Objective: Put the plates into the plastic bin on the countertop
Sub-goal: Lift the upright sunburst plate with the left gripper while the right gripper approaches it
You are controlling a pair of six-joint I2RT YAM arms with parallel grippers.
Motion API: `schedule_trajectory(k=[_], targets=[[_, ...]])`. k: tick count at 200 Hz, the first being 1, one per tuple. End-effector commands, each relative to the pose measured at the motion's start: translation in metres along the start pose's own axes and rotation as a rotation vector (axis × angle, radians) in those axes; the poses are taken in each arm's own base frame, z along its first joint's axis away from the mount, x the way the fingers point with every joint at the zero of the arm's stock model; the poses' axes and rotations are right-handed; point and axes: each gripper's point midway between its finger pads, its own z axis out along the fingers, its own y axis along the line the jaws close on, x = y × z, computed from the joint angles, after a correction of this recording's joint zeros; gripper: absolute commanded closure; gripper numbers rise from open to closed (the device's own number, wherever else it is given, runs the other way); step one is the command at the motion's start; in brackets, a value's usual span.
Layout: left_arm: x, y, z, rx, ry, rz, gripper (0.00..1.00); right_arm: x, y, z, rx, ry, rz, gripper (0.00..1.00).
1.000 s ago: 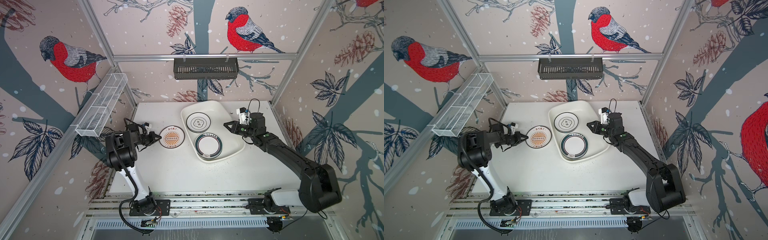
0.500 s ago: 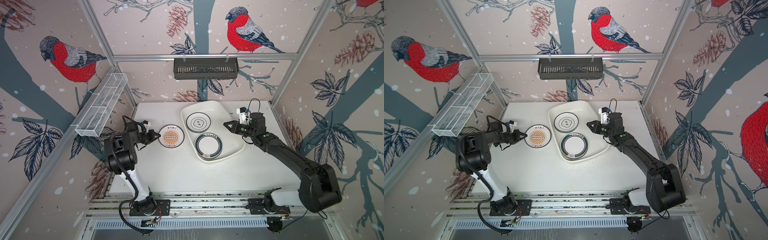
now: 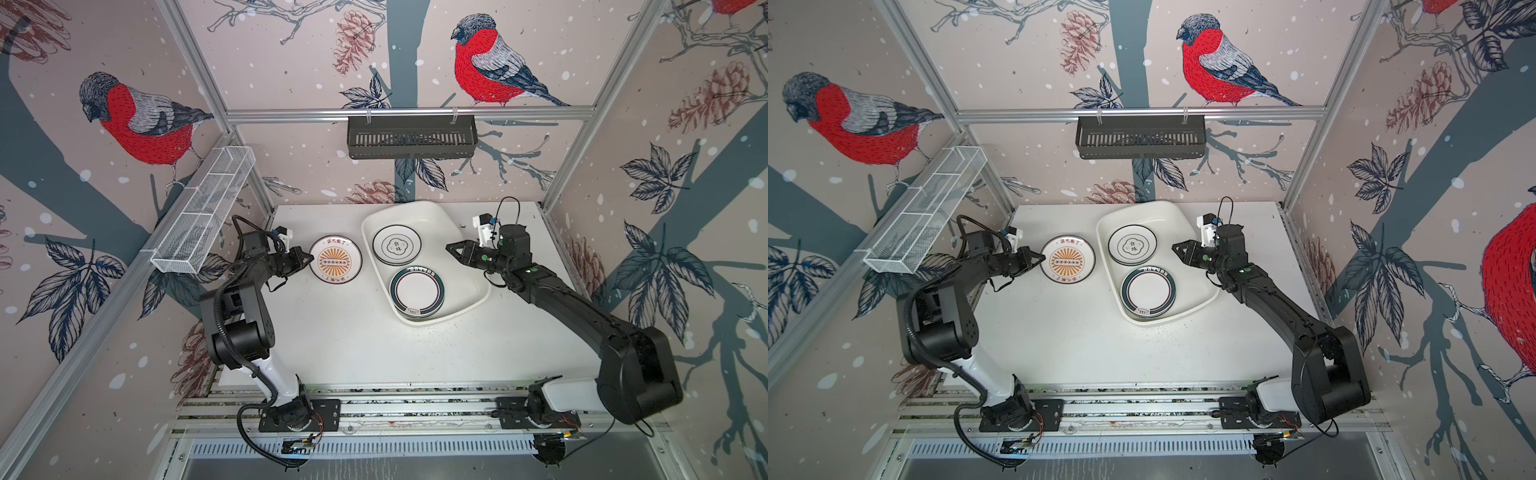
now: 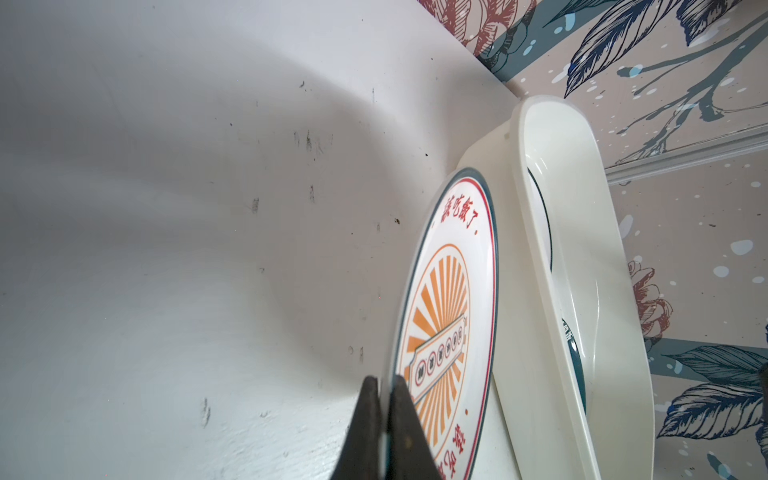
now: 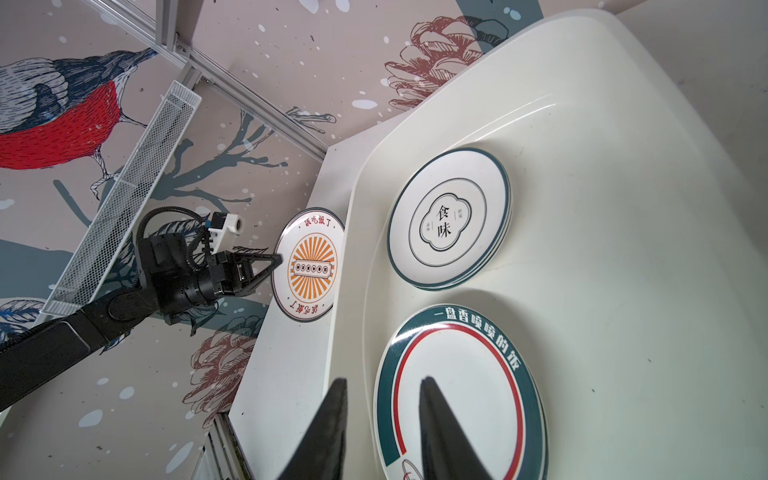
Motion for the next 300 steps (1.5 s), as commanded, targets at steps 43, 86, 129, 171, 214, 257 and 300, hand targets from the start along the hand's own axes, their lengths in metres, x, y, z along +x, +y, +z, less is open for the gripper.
schedule_trajectory(k=[43, 86, 129, 171, 214, 257, 300], targets=[[-0.035, -0.021, -0.029, -0.044, -0.103, 0.046, 1.00, -0.003, 0.014, 0.012, -0.031, 0.019, -0.054, 0.68], [-0.051, -0.036, -0.044, -0.049, -0.163, 0.078, 1.00, -0.001, 0.019, 0.020, -0.052, 0.035, -0.061, 0.68], [-0.063, -0.056, -0.060, -0.025, -0.225, 0.114, 1.00, 0.000, 0.024, 0.026, -0.081, 0.040, -0.058, 0.69], [-0.048, -0.088, -0.046, 0.115, -0.166, 0.149, 1.00, 0.001, 0.034, 0.037, -0.117, 0.043, -0.058, 0.69], [-0.037, -0.122, -0.039, 0.221, -0.131, 0.211, 1.00, 0.007, 0.034, 0.056, -0.104, 0.047, -0.031, 0.66], [-0.022, -0.159, -0.033, 0.313, -0.094, 0.290, 1.00, 0.019, 0.053, 0.079, -0.182, 0.078, -0.026, 0.64], [-0.006, -0.183, -0.024, 0.395, -0.041, 0.350, 1.00, 0.024, 0.071, 0.085, -0.249, 0.064, -0.043, 0.64]])
